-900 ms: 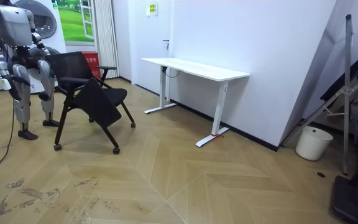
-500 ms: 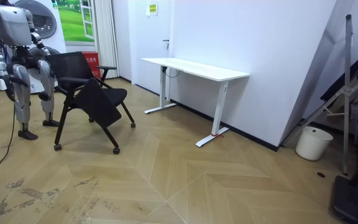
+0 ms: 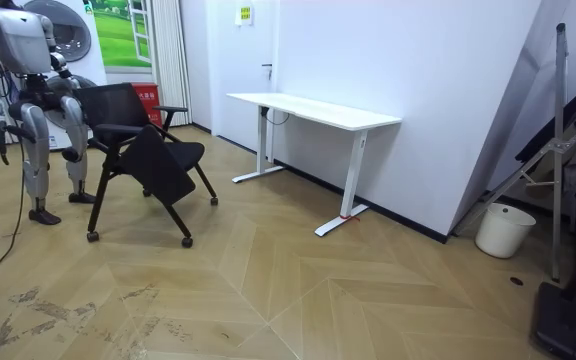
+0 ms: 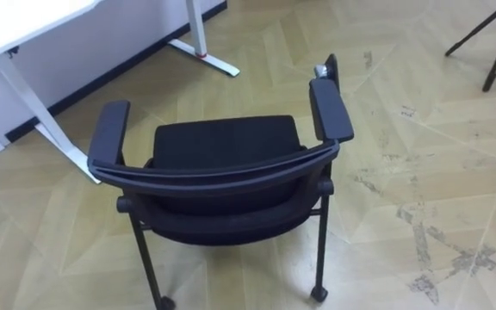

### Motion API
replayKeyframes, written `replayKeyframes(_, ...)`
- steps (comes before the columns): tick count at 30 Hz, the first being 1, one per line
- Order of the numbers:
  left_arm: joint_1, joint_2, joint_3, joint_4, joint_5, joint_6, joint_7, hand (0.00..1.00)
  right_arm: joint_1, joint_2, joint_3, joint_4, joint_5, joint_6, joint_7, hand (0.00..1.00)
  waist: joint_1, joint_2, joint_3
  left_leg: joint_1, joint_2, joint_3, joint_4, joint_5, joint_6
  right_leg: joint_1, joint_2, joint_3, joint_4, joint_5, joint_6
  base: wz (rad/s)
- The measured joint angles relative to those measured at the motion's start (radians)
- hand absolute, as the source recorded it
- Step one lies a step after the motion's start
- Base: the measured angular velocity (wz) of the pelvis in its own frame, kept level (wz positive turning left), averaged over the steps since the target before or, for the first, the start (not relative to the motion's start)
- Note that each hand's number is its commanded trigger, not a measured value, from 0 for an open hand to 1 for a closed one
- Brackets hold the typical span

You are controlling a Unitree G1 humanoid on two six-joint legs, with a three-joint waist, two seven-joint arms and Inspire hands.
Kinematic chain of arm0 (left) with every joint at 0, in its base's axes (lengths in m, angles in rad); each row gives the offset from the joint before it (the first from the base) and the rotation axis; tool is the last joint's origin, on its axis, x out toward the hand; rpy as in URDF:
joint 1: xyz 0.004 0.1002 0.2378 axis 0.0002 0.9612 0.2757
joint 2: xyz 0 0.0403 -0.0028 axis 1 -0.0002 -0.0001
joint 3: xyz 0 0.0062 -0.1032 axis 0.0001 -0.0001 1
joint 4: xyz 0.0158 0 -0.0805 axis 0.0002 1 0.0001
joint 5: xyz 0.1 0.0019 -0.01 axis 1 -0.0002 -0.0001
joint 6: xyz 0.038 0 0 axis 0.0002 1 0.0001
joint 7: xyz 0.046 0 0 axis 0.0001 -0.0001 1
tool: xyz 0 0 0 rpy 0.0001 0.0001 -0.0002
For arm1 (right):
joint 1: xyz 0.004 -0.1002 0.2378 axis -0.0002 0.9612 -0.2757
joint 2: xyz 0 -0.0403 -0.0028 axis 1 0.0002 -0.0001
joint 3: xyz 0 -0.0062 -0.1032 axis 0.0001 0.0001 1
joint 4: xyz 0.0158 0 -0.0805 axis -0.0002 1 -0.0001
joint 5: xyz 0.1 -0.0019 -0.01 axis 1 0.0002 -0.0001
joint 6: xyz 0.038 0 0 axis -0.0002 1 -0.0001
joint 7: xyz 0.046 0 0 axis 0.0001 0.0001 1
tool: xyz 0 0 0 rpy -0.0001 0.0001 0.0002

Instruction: Push chair

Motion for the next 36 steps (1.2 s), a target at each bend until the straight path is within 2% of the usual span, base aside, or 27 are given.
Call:
replayKeyframes(2, 0.002, 0.000, 0.008, 0.001, 0.012, 0.000, 0.020, 0.00, 0.001, -0.002, -0.001, 0.001, 0.002, 0.002, -0.003, 0.00, 0.002, 0.001, -0.0002, 0.001, 0.000, -0.001, -0.001, -0.001, -0.001, 0.001, 0.001, 0.003, 0.000, 0.000, 0.000, 0.00)
replayKeyframes(8, 0.013, 0.003, 0.109, 0.000, 0.053, 0.015, 0.106, 0.00, 0.003, -0.004, -0.052, 0.008, -0.016, 0.002, -0.018, 0.00, 0.002, 0.011, 0.0013, 0.018, 0.002, 0.000, -0.007, -0.005, -0.002, 0.016, 0.002, 0.004, 0.001, 0.000, 0.000, 0.00)
replayKeyframes(11, 0.011, 0.021, 0.140, -0.030, 0.096, 0.038, 0.141, 0.00, -0.002, -0.011, -0.077, 0.010, -0.016, 0.003, -0.016, 0.00, 0.009, 0.022, 0.0001, 0.023, 0.001, -0.001, -0.005, -0.006, -0.002, 0.019, 0.002, 0.003, 0.002, 0.000, 0.000, 0.00)
replayKeyframes(13, -0.013, 0.055, 0.160, -0.042, 0.148, 0.037, 0.174, 0.00, -0.008, -0.025, -0.097, 0.026, -0.017, 0.002, -0.016, 0.00, 0.018, 0.029, 0.0060, 0.027, 0.001, -0.005, -0.004, -0.006, -0.002, 0.032, 0.002, -0.001, 0.001, 0.000, 0.000, 0.06)
replayKeyframes(18, -0.048, 0.124, 0.166, -0.146, 0.282, 0.035, 0.243, 0.00, -0.018, -0.048, -0.097, 0.027, -0.034, -0.001, -0.012, 0.00, 0.026, 0.049, 0.0070, 0.028, 0.003, -0.004, 0.001, -0.007, -0.003, 0.026, 0.003, 0.004, 0.001, 0.000, -0.001, -0.02)
replayKeyframes(21, -0.097, 0.150, 0.177, -0.172, 0.383, 0.035, 0.273, 0.00, -0.023, -0.059, -0.098, 0.027, -0.046, -0.003, -0.003, 0.00, 0.024, 0.064, 0.0001, 0.017, 0.003, -0.005, 0.006, -0.007, -0.002, 0.016, 0.002, 0.001, 0.003, 0.002, -0.003, 0.00)
replayKeyframes(23, -0.107, 0.155, 0.181, -0.211, 0.426, 0.037, 0.277, 0.00, -0.020, -0.064, -0.098, 0.027, -0.047, -0.003, 0.004, 0.00, 0.023, 0.071, 0.0018, 0.018, 0.002, -0.005, 0.008, -0.007, -0.002, 0.017, 0.003, 0.002, 0.002, 0.002, -0.003, 0.00)
replayKeyframes(24, -0.115, 0.158, 0.183, -0.244, 0.460, 0.039, 0.277, 0.00, -0.021, -0.065, -0.100, 0.026, -0.049, -0.003, 0.004, 0.00, 0.022, 0.087, -0.0021, 0.016, 0.002, -0.006, 0.009, -0.007, -0.002, 0.017, 0.003, 0.002, 0.002, 0.002, -0.003, 0.04)
replayKeyframes(27, -0.137, 0.163, 0.184, -0.357, 0.557, 0.040, 0.294, 0.00, -0.022, -0.066, -0.108, 0.027, -0.051, -0.004, 0.004, 0.00, 0.018, 0.088, 0.0048, 0.011, 0.002, -0.011, 0.010, -0.007, -0.002, 0.017, 0.003, -0.006, 0.002, 0.002, -0.003, 0.08)
replayKeyframes(32, -0.191, 0.165, 0.173, -0.479, 0.679, 0.043, 0.306, 0.00, -0.034, -0.066, -0.097, 0.026, -0.051, -0.008, 0.028, 0.00, 0.014, 0.091, 0.0057, 0.005, 0.002, -0.014, 0.008, -0.007, -0.002, 0.013, 0.004, -0.004, 0.000, 0.002, -0.003, 0.02)
replayKeyframes(34, -0.200, 0.166, 0.146, -0.534, 0.723, 0.052, 0.306, 0.00, -0.040, -0.066, -0.082, 0.026, -0.047, -0.007, 0.027, 0.00, 0.006, 0.089, 0.0060, 0.001, 0.001, -0.016, 0.009, -0.007, -0.002, 0.013, 0.004, -0.007, 0.000, 0.002, -0.003, 0.04)
replayKeyframes(36, -0.201, 0.166, 0.111, -0.606, 0.812, 0.059, 0.303, 0.00, -0.052, -0.065, -0.076, 0.027, -0.052, -0.008, 0.028, 0.00, -0.010, 0.087, 0.0067, -0.004, 0.001, -0.017, 0.010, -0.007, -0.002, 0.010, 0.004, -0.006, 0.000, 0.002, -0.003, 0.00)
